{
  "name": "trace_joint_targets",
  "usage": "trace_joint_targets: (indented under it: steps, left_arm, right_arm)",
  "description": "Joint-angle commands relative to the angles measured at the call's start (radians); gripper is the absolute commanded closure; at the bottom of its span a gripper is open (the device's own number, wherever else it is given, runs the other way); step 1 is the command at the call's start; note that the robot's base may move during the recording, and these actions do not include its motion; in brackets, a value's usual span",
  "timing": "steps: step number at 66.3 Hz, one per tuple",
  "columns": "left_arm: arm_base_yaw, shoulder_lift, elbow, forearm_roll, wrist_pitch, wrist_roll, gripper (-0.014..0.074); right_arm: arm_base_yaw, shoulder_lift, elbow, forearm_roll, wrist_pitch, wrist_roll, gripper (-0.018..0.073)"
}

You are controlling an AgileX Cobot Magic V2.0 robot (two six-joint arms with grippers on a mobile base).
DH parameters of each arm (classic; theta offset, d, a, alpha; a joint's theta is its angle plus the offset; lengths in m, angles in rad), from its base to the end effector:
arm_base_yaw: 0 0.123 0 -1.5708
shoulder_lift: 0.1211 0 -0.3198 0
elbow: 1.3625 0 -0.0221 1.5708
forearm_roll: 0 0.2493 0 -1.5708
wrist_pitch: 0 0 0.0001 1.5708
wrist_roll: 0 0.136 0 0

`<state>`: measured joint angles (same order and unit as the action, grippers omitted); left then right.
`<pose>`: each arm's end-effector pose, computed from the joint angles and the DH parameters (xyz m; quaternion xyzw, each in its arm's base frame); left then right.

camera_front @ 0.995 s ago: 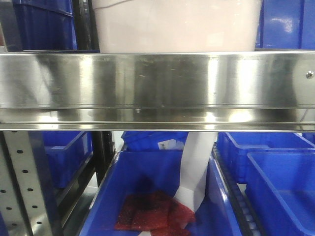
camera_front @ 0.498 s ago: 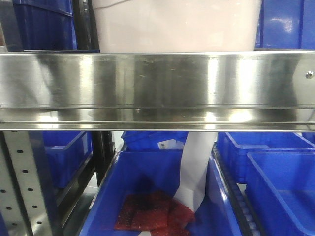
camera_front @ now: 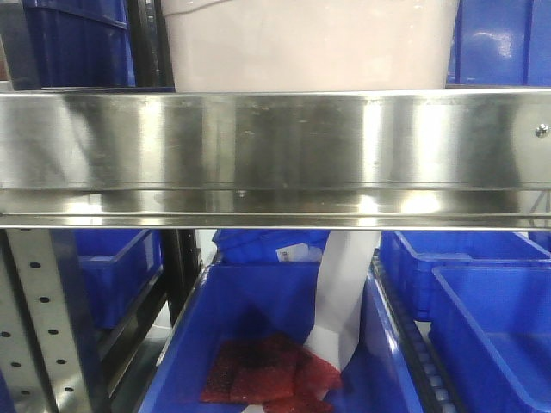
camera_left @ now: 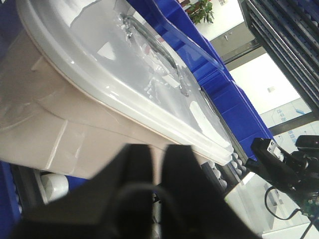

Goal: Grab white bin and place on right shelf
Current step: 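Open both grippers to release the bin on the shelf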

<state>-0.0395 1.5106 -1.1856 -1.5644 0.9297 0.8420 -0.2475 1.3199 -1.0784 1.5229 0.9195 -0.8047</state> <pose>0.3412 -0.1226 0.3851 0.0253 0.7565 -0.5317 0.3799 0.3066 0.0340 0.4059 0.0671 0.7489 0.4595 0.4727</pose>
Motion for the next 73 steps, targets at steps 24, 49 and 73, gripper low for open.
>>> trace_joint_targets:
  steps: [24, 49, 73]
  left_arm:
    - [-0.132, -0.306, -0.041, 0.457, -0.419, -0.255, 0.0715]
    - [-0.169, -0.700, 0.412, 0.656, -0.938, -0.316, 0.0715]
    - [-0.169, -1.124, 0.736, 0.722, -0.930, -0.224, 0.0715]
  right_arm:
    - [0.046, -0.244, -0.066, -0.211, -0.345, -0.015, 0.0525]
    - [0.063, -0.601, 0.337, -0.327, -0.668, -0.191, 0.0528]
    - [0.063, -1.045, 0.633, -0.327, -0.593, -0.254, 0.0528]
